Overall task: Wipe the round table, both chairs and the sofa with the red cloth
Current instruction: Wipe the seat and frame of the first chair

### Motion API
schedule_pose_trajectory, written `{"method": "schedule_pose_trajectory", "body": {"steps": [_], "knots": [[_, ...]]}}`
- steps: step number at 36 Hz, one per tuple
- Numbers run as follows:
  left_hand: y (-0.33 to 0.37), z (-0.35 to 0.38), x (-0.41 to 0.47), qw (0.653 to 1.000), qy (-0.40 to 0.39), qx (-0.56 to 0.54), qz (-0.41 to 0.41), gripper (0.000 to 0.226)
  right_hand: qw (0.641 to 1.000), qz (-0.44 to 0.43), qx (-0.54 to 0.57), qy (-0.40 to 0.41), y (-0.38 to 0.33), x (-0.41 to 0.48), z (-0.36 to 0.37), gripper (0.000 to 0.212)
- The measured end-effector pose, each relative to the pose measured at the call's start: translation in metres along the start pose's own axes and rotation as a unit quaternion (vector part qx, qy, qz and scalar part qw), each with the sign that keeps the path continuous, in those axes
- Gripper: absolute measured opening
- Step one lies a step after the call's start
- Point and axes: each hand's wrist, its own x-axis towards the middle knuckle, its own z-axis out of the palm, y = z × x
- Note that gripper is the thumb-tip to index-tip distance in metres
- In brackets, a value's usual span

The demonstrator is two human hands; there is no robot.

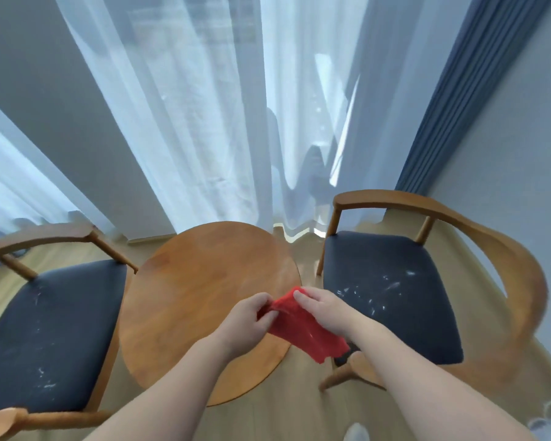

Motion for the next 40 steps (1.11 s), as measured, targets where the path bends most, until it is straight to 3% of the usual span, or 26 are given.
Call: {"method": "schedule_pose_trajectory", "body": {"steps": [2, 4, 8, 12, 15, 21, 24, 29, 36, 40], "knots": [[0.024, 0.009, 0.014, 1.000, 0.012, -0.011, 0.013, 0.012, 0.999, -0.020, -0.002, -0.043, 0.004, -0.006, -0.029, 0.026], [0.047, 0.023, 0.028, 0.999, 0.025, -0.015, 0.019, 0.016, 0.997, -0.033, -0.014, -0.064, 0.013, -0.011, -0.054, 0.045], [0.084, 0.054, 0.051, 0.999, 0.026, -0.037, 0.018, 0.014, 0.991, -0.038, -0.128, -0.024, 0.035, -0.017, -0.083, 0.062], [0.109, 0.083, 0.072, 0.999, 0.009, -0.018, 0.040, 0.010, 0.992, -0.057, -0.108, 0.030, 0.054, -0.021, -0.114, 0.039], [0.116, 0.097, 0.085, 1.000, -0.001, -0.019, 0.024, 0.007, 0.995, -0.065, -0.064, 0.027, 0.061, -0.025, -0.138, 0.039], [0.116, 0.105, 0.108, 0.999, -0.032, -0.023, -0.012, 0.034, 0.994, -0.067, -0.088, 0.019, 0.065, -0.013, -0.162, 0.038], [0.113, 0.109, 0.126, 0.999, -0.047, -0.001, 0.003, 0.027, 0.992, -0.053, -0.111, 0.024, 0.069, -0.003, -0.168, 0.041], [0.105, 0.112, 0.155, 0.997, -0.072, 0.011, 0.014, 0.014, 0.990, -0.002, -0.115, 0.077, 0.082, 0.007, -0.179, 0.024], [0.106, 0.116, 0.205, 0.996, -0.079, 0.018, 0.034, 0.007, 0.981, 0.061, -0.171, 0.074, 0.081, 0.033, -0.206, 0.039], [0.099, 0.122, 0.224, 0.998, -0.060, 0.033, 0.014, 0.006, 0.971, 0.085, -0.187, 0.123, 0.085, 0.054, -0.212, 0.046]]}}
